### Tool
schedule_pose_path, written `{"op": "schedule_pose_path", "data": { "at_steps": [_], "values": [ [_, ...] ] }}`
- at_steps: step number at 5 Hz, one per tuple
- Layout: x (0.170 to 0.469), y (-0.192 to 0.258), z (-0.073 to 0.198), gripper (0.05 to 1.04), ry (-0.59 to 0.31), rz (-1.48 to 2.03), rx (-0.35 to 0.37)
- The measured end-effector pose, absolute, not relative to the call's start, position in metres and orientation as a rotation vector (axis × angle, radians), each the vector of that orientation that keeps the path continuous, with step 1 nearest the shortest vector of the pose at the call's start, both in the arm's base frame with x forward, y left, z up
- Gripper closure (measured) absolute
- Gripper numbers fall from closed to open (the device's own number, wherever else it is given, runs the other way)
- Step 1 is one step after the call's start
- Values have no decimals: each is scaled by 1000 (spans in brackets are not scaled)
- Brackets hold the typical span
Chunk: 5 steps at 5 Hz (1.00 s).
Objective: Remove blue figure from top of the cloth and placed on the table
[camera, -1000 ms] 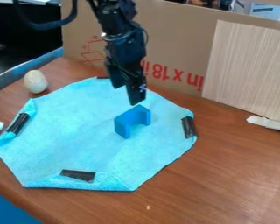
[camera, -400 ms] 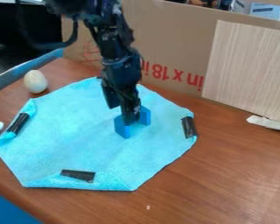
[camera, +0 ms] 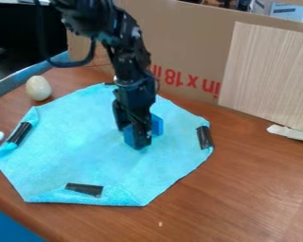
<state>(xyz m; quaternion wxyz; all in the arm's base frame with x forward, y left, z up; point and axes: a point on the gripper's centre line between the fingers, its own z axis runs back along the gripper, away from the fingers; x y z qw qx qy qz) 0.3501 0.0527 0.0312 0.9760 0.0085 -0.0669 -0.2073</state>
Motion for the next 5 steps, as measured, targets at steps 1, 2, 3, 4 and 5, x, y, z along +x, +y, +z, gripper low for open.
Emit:
{"op": "schedule_pose_path", "data": {
  "at_steps": [1,2,3,4,5],
  "values": [
    [350,59,31,377,-143,-391,11],
    [347,56,32,499,-137,-393,-25],
    [347,50,49,499,-166,-401,-53],
    [346,44,67,499,-197,-403,-74],
    [349,20,85,499,-239,-442,-72]
  ]
}}
